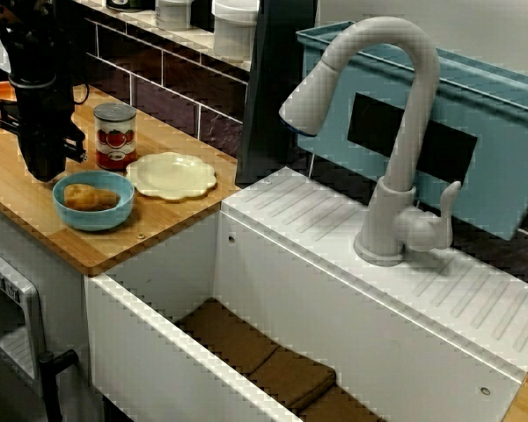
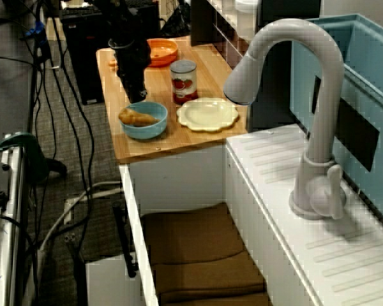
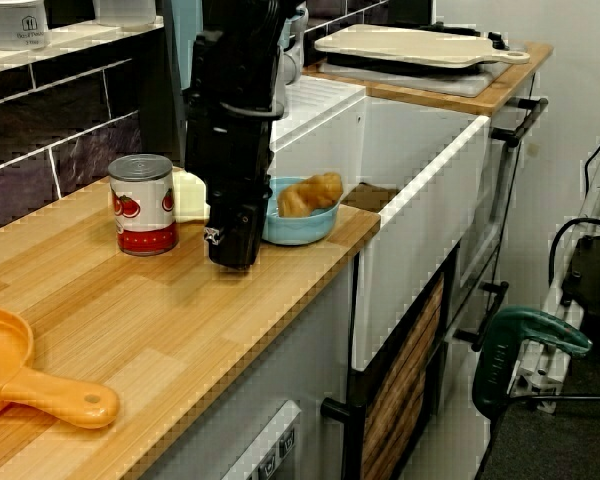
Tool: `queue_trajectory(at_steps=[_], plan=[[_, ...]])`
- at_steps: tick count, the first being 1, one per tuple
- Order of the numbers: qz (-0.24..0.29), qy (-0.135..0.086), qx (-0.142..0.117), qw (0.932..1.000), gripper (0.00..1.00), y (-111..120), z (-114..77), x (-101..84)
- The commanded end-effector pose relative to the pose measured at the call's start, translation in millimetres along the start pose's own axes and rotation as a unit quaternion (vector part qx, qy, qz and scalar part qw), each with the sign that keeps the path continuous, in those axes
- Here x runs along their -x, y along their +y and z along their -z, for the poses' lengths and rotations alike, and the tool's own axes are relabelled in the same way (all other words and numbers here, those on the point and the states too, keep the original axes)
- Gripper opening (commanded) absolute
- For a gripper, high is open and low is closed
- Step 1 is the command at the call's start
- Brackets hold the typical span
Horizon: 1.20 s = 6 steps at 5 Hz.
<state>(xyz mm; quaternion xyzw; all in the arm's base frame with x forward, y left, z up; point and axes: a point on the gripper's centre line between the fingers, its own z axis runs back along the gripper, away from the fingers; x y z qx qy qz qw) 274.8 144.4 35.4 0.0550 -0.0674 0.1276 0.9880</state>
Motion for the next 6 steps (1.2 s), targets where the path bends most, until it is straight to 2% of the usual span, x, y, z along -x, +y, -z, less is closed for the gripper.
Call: queue_trajectory(at_steps=[1,3,5,6], plan=[[-0.006,-0.011,-0.016,0.9998,0.00,8.1,-0.9,-11.5],[-0.012,-0.005,-0.012,0.9999,0.00,9.9,-7.8,-17.3],[-0.008,-0.001,0.019,0.9998,0.00,12.3,-49.3,-18.0],[-0.011,0.003,0.023,0.9997,0.00,17.2,-50.3,-17.8]])
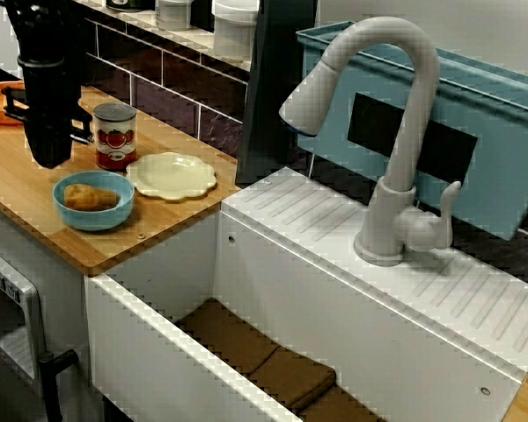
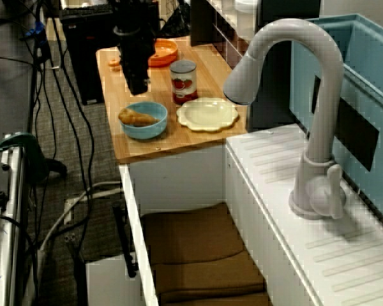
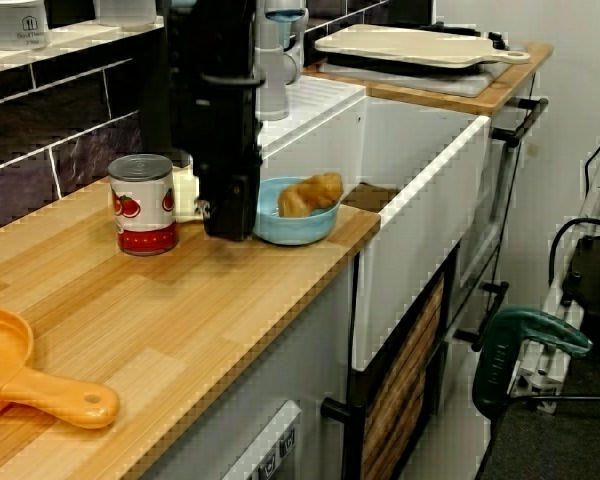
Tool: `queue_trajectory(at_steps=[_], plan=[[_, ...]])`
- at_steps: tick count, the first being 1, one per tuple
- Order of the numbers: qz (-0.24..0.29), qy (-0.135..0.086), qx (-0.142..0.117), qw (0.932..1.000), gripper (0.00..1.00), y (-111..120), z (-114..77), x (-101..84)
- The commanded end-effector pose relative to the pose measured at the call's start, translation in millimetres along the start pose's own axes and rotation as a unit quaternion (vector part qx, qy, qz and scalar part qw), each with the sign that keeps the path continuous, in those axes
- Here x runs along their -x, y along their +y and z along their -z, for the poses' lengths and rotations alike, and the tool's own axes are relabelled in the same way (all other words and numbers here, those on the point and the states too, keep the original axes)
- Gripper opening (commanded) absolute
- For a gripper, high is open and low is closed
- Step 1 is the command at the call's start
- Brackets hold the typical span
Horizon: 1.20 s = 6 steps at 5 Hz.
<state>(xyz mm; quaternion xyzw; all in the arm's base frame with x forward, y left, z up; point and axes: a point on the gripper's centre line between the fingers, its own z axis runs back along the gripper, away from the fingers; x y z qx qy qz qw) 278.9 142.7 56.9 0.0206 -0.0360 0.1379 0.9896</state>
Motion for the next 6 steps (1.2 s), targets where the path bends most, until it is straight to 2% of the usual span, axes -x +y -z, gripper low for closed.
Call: queue_trajectory(at_steps=[1,2,6], plan=[[0.001,-0.034,-0.013,0.9993,0.00,15.7,-24.3,-8.2],[0.004,-0.035,-0.024,0.9991,0.00,12.2,-12.5,-2.6],[0.013,-0.033,-0.033,0.9988,0.00,2.8,-0.7,6.4]])
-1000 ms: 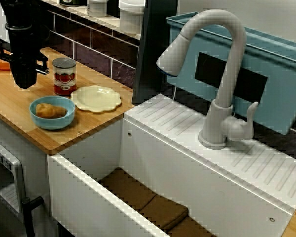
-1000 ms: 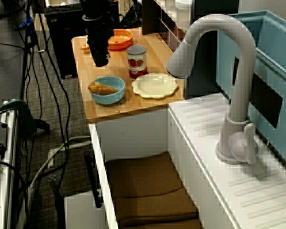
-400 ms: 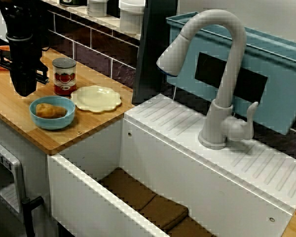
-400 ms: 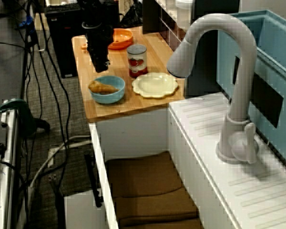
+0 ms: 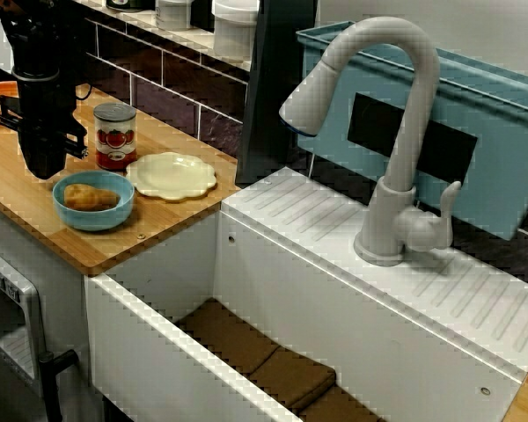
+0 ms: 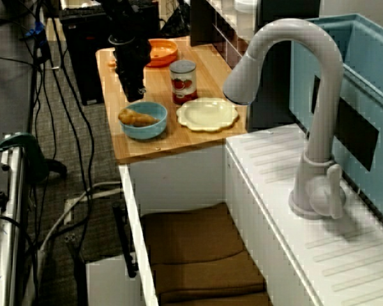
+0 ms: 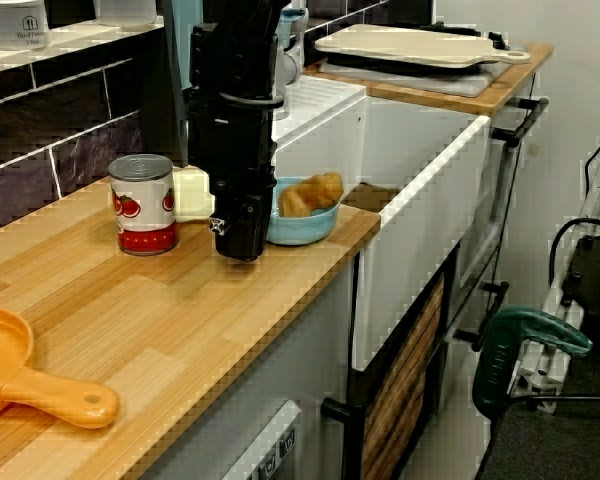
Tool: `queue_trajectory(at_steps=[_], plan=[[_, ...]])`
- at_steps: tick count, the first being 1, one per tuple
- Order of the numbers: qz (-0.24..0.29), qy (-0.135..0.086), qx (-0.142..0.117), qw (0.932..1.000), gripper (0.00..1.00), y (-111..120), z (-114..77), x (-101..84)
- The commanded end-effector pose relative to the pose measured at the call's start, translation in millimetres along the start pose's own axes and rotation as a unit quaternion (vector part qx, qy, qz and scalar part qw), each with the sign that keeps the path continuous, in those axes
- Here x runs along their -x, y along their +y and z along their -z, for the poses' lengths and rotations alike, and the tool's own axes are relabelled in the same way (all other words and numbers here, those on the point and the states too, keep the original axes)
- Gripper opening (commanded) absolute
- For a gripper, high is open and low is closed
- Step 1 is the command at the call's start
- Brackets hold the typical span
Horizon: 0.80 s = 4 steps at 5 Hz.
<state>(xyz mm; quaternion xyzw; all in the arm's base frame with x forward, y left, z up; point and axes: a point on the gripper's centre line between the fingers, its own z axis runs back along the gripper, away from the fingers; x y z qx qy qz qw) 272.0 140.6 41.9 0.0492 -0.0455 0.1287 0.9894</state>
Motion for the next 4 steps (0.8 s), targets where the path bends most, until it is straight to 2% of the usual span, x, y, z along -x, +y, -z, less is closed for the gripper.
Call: queue_trajectory(at_steps=[1,2,3,4], plan=[[0.002,-0.023,-0.008,0.9997,0.00,-13.6,-11.5,4.7],[0.000,-0.031,-0.005,0.9995,0.00,-37.2,-14.5,6.9],[-0.009,-0.017,0.009,0.9998,0.00,-64.8,-24.5,6.8],[-0.011,0.010,-0.005,0.9999,0.00,-98.1,-29.0,2.7]])
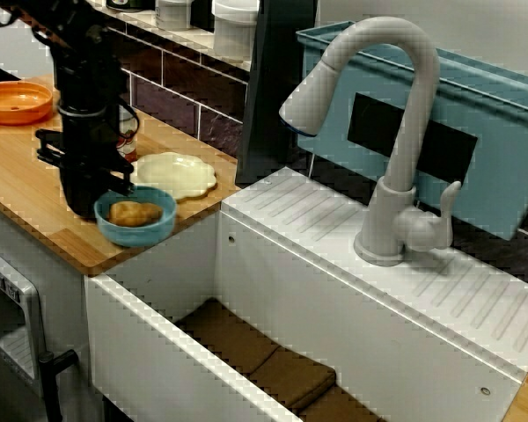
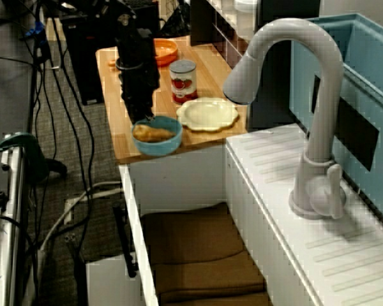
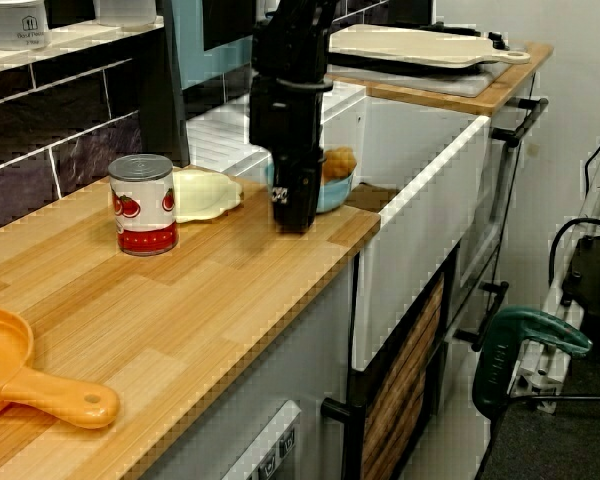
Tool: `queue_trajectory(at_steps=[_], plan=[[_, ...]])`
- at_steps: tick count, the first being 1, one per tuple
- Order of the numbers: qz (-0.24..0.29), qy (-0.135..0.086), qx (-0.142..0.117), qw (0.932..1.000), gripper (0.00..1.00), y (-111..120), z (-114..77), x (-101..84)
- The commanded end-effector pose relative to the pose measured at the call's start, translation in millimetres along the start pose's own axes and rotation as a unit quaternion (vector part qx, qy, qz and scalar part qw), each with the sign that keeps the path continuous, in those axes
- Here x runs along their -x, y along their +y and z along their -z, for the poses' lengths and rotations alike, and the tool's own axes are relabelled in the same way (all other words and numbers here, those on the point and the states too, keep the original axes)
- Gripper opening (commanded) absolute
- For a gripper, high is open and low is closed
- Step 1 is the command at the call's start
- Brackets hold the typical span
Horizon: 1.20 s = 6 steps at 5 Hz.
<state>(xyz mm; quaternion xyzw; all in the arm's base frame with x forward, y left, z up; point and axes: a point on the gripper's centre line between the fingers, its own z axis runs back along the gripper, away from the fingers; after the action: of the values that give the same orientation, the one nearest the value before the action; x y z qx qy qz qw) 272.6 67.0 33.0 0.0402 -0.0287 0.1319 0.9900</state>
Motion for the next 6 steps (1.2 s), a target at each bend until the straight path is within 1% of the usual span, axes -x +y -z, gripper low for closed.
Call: queue_trajectory(at_steps=[1,2,3,4,5,6], plan=[[-0.007,0.019,-0.016,0.9997,0.00,-38.9,-31.0,-18.3],[-0.004,0.032,-0.018,0.9993,0.00,-44.4,-28.8,-15.9],[-0.009,0.005,-0.022,0.9997,0.00,-30.3,-30.3,-20.0],[-0.021,-0.016,-0.012,0.9996,0.00,1.6,-38.1,-32.6],[-0.023,-0.055,-0.001,0.9982,0.40,34.2,-52.8,-39.0],[-0.026,-0.064,0.009,0.9976,1.00,55.1,-60.3,-47.9]])
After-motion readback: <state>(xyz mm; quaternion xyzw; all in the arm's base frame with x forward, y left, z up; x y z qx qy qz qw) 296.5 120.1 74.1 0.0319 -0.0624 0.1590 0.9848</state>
